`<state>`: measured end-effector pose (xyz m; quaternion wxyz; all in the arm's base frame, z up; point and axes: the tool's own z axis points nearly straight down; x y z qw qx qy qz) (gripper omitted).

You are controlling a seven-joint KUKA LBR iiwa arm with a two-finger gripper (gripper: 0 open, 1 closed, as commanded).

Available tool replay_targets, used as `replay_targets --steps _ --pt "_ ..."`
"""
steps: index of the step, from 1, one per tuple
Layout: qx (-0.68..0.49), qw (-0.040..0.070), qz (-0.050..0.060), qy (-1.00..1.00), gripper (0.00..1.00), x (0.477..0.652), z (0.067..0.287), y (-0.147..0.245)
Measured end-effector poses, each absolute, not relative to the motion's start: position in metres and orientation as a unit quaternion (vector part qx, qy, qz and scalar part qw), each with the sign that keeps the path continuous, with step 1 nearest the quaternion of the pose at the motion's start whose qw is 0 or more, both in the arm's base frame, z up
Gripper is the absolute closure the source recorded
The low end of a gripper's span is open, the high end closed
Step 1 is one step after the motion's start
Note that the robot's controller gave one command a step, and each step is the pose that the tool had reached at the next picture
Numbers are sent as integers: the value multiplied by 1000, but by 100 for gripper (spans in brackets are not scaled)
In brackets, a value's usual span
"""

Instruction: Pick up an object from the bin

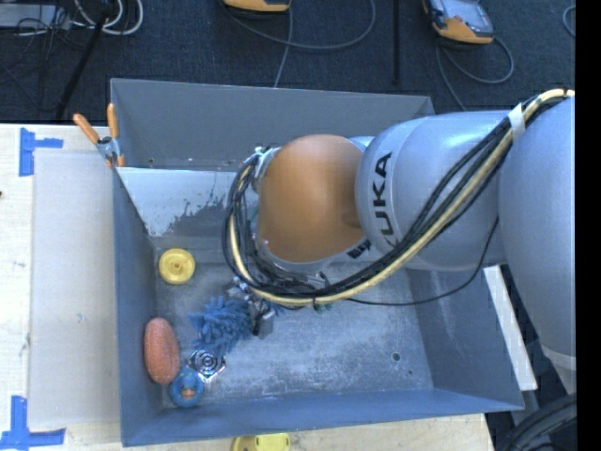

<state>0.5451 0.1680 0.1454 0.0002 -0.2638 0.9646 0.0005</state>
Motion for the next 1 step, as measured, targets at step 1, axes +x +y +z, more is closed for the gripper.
replay_targets --steps 1 --pt "-255 1 1 967 100 579 261 161"
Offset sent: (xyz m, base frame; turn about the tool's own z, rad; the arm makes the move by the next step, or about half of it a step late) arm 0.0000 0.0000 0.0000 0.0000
